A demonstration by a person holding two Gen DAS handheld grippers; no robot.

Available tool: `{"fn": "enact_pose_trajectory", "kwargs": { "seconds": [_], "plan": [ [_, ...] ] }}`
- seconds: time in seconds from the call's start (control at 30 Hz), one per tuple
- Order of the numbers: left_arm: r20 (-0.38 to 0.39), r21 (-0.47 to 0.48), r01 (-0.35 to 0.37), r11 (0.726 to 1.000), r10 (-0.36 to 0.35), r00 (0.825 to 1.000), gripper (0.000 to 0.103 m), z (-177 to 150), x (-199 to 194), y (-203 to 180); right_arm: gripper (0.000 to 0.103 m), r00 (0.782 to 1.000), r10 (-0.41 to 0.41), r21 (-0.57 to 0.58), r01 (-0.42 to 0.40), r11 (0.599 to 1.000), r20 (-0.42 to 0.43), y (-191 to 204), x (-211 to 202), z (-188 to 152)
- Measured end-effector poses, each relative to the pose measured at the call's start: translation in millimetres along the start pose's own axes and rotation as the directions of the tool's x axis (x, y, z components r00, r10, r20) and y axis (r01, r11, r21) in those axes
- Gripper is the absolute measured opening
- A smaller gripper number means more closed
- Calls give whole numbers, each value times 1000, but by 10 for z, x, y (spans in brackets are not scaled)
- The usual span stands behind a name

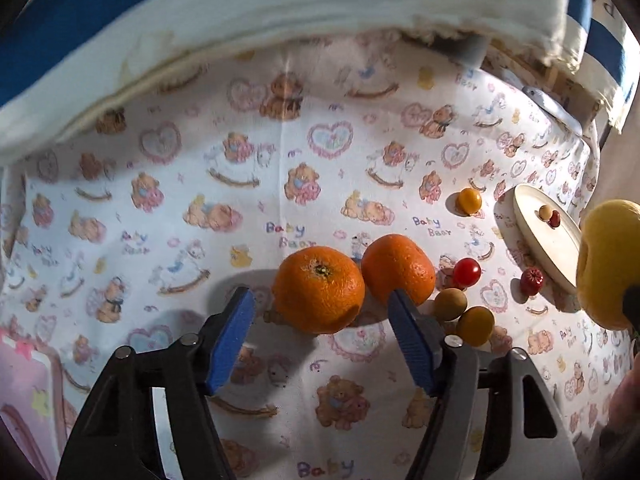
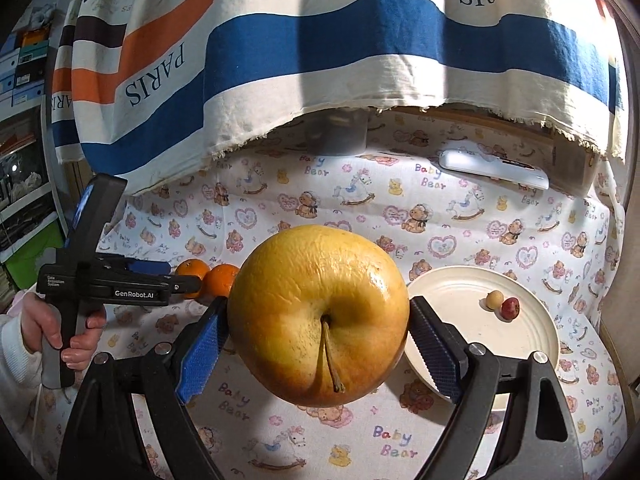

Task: Organize fruits
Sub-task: 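Lift the yellow apple with right gripper while left tool approaches a tangerine, then close left gripper on the tangerine while right gripper holds the apple aloft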

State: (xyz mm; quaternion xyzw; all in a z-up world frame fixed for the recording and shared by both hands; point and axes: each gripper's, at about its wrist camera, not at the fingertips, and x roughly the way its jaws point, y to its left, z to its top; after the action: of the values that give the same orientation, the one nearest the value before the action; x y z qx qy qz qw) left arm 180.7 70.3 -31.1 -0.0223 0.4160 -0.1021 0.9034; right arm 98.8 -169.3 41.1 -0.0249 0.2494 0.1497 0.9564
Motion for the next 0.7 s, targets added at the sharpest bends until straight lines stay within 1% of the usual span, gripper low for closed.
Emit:
{"fn": "enact_pose_trajectory", "kwargs": {
  "seconds": [0.07,0.17,0.2,0.23,0.37,0.4,0.5,0.57,0.6,0.63,0.67,0.7],
  "plan": [
    [-1,-1,-8,1000,8,1000,66,-22,26,-2,89,1000,-4,6,4,1000,-3,-12,-1,6],
    [-7,-6,-1,1000,1,1000,58,-23,58,3,89,1000,-9,10,9,1000,-10,-31,4,7],
    [-8,-7,1,1000,-2,1000,52,-20,66,3,89,1000,-12,13,12,1000,-12,-42,4,6],
    [-8,-8,1,1000,-1,1000,48,-19,72,-2,89,1000,-13,14,13,1000,-13,-50,3,6],
    [13,-26,10,1000,-9,1000,46,-21,3,9,89,1000,-24,15,25,1000,-14,-90,-26,5],
    [22,-19,8,1000,-8,1000,45,-23,-30,-4,89,1000,-27,17,27,999,-11,-105,-46,3],
    [62,21,-32,999,31,998,43,-21,-182,-79,89,999,-34,20,34,999,-4,-150,-99,14],
    [91,40,-41,998,37,995,41,-9,-301,-133,89,999,-39,23,39,999,5,-176,-135,27],
    [104,47,-43,998,38,994,37,0,-361,-161,89,999,-41,26,40,999,11,-193,-164,38],
    [123,56,-44,998,36,992,16,11,-432,-196,89,999,-41,28,41,999,16,-205,-185,47],
    [136,66,-46,997,37,990,9,27,-491,-228,89,999,-42,29,41,999,21,-216,-208,54],
    [147,76,-48,996,36,988,9,52,-551,-267,89,999,-43,30,43,999,27,-228,-236,61]
  ]
}}
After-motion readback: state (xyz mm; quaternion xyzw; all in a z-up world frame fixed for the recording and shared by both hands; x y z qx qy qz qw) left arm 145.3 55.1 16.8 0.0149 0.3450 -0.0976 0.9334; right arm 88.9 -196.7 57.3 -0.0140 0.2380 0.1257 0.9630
